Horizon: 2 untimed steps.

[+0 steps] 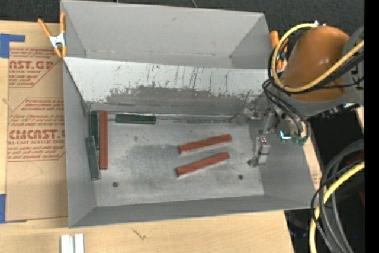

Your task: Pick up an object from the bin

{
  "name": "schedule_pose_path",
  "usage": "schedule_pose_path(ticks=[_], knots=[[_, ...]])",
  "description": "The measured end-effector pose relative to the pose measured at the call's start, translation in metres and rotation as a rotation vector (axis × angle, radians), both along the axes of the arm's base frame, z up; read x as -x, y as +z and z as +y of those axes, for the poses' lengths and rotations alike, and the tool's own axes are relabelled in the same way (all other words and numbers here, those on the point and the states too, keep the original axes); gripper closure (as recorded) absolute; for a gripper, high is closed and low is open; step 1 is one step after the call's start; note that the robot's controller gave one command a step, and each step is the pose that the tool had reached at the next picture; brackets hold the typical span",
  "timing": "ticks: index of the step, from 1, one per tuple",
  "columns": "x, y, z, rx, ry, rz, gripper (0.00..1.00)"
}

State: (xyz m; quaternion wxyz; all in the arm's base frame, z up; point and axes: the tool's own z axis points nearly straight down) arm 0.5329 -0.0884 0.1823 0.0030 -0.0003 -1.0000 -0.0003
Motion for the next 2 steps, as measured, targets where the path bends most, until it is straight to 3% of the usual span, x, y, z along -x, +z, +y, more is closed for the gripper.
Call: schedule_pose_path(ticks=[1, 2], knots=[[-0.002, 0.004, 0.0, 0.001, 0.001, -0.007, 0.0], [-0.014, -0.044, 0.019, 0.001, -0.035, -0.016, 0.0]])
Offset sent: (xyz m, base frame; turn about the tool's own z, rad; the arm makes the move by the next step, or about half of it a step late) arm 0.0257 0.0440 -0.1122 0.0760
